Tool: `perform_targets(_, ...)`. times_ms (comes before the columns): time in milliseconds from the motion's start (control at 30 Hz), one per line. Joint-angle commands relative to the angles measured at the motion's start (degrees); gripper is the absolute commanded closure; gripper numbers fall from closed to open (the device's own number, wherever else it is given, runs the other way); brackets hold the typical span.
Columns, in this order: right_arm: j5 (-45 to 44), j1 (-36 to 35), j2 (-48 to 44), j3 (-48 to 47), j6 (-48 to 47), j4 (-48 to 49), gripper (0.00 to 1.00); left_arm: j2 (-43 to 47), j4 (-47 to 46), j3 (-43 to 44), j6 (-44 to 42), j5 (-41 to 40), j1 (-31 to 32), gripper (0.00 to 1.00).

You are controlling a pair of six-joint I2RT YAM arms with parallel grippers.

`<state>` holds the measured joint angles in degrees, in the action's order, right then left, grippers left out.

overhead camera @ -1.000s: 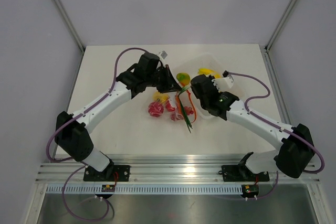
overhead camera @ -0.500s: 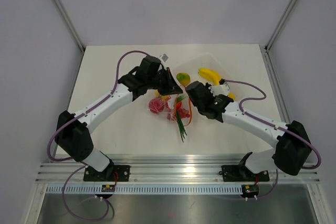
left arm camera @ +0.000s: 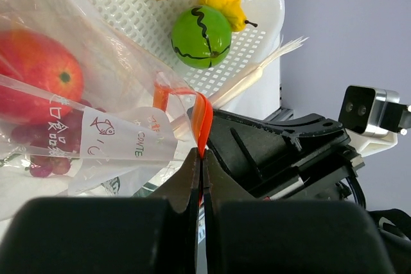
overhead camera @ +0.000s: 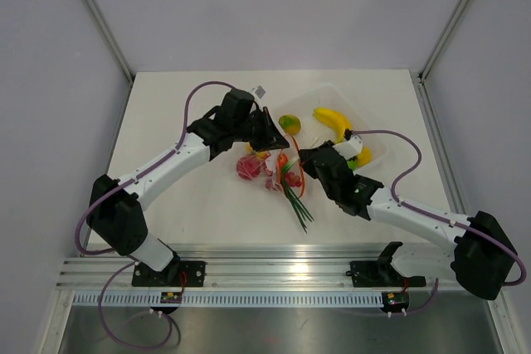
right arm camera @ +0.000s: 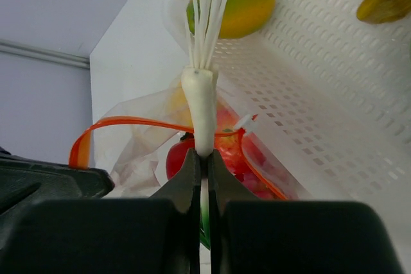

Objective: Place the food in the zip-top bag and seal the zipper
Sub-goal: Place the fake vegetable in the zipper food storage bag.

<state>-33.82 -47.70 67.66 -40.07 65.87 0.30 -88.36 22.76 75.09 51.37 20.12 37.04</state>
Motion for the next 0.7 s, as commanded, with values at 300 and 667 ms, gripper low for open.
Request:
perform_targets(300, 8.15, -1.16, 4.76, -1.50, -12.60, 15.26, 1.00, 0.03, -5.27, 0.06, 1.62, 1.59, 0.14, 1.00)
perform_targets(667, 11.68, -1.43, 12.40, -3.95, -15.59, 16.59, 1.00, 0.37, -5.36, 0.23, 1.62, 2.20, 0.14, 1.00)
